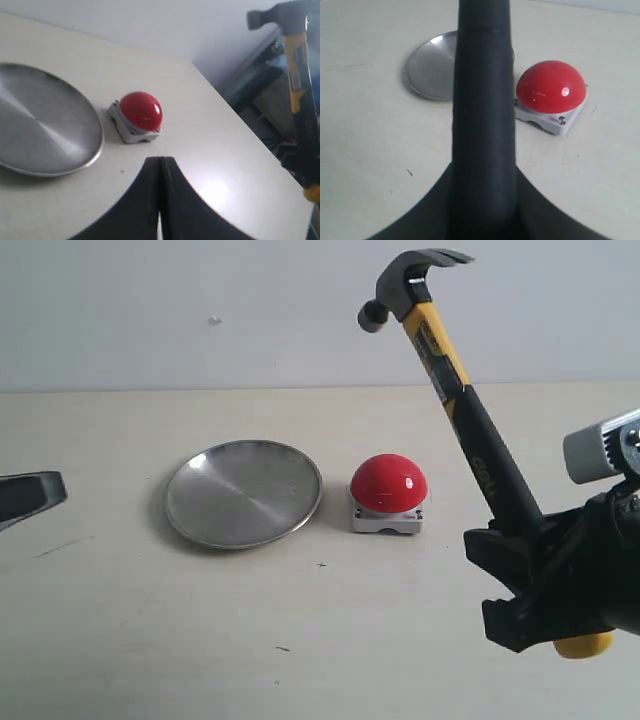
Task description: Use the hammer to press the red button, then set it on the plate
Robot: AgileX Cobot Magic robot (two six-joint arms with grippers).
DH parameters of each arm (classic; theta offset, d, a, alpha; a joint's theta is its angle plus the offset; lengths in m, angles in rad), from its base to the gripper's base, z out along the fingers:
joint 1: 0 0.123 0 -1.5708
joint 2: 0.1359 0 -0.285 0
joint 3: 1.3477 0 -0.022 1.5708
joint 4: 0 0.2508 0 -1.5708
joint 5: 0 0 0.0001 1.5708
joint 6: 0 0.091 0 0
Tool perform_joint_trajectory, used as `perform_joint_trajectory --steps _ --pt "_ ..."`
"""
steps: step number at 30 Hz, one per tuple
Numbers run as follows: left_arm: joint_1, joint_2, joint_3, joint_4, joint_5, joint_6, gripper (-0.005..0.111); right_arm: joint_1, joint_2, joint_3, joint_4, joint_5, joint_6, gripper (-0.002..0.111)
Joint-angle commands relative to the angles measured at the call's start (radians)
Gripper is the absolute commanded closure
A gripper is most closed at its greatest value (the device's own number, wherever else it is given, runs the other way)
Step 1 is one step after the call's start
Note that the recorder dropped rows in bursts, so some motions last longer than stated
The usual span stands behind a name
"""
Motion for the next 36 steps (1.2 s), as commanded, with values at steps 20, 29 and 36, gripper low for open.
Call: perform_joint_trajectory --steps 20,29,36 --pt "0.612 -0.556 0.21 -0.018 0.008 -0.382 0.107 -0.005 -0.015 0.117 -0.01 -0.216 -0.011 0.108" --pt "0.612 -0.556 0.212 -0.015 0.008 -0.44 0.107 -0.005 -0.015 0.118 -0.01 -0.227 -0.011 0.108" --pt "0.612 -0.556 0.212 -0.017 0.008 -0.492 0.107 -0.005 -0.015 0.118 -0.01 -0.245 -0.011 0.108"
